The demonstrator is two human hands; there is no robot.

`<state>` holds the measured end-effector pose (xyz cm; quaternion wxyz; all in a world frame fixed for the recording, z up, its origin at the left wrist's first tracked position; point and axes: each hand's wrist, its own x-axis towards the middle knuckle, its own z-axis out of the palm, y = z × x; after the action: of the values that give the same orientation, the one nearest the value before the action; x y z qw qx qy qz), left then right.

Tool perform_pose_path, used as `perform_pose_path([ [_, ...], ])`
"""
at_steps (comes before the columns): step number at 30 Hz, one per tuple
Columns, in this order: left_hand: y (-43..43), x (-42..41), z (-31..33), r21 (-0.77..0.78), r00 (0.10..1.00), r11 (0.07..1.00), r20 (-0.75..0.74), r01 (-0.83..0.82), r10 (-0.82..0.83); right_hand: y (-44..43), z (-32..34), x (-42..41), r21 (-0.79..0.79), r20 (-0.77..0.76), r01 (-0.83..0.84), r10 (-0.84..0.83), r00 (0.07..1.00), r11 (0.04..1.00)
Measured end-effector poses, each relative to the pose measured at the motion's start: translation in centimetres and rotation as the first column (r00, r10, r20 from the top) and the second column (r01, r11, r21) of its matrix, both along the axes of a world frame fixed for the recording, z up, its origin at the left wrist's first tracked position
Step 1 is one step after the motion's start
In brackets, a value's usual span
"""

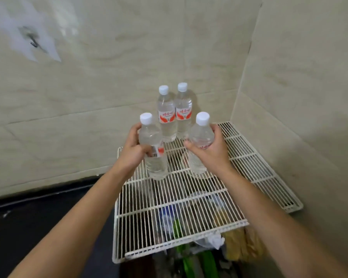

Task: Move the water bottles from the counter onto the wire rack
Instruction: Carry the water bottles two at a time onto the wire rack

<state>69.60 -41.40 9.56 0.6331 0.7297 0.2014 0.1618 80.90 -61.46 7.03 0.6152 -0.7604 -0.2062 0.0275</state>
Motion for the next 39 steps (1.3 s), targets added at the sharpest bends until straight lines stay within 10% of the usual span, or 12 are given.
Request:
perform_pose_path([
  [15, -5.2, 1.0, -0.7, 0.373, 0.843, 0.762, 0.13, -0.529, 0.521, 0.6, -0.8, 3.0, 0.086, 0.211, -0.014, -0.004, 0.978, 0.996],
  [19, -5.0, 2.2, 0.5, 0.534, 0.845, 0.681, 0.13, -0.501, 0.52, 0.7, 0.1, 3.8, -0.133, 0.356, 0.105, -0.051, 0.933, 0.986],
  [39, 8.3, 12.0, 3.0, -0.002, 0.968, 0.978, 0.136, -0.211, 0.209, 4.3, 3.9, 17.2, -0.318, 0.277, 0.186, -0.096, 0.956, 0.93],
])
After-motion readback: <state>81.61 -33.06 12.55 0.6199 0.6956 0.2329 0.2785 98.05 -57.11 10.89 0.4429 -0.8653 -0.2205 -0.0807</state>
